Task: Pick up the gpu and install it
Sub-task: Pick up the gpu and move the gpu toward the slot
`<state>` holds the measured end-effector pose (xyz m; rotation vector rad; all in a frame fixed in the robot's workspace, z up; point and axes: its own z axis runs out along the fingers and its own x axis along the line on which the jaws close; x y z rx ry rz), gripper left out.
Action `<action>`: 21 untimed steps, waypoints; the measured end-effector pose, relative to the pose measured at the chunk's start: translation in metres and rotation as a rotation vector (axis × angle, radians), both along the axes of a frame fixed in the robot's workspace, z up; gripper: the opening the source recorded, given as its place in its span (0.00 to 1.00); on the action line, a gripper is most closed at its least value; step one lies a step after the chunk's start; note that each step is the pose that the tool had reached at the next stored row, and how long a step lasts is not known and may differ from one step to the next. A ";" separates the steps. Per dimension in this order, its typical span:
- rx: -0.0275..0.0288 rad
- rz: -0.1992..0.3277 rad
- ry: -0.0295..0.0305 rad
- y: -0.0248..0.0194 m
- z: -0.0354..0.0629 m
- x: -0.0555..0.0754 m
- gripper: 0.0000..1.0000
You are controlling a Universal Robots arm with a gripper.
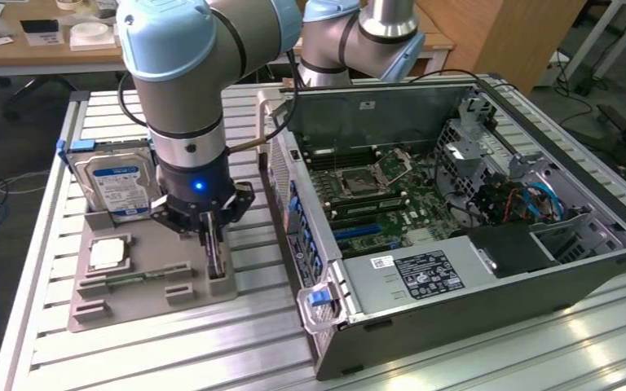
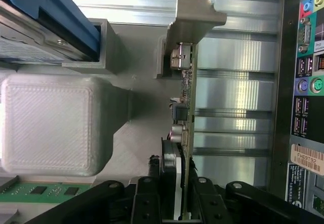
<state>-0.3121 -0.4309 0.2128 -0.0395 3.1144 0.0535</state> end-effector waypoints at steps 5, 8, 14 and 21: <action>0.0000 0.000 0.0001 0.0000 0.0000 0.000 0.28; 0.0000 0.000 0.0001 0.0000 0.0000 0.000 0.28; 0.0002 0.000 -0.0001 0.0000 0.0018 0.000 0.28; 0.0000 0.000 0.0001 0.0000 0.0209 0.000 0.28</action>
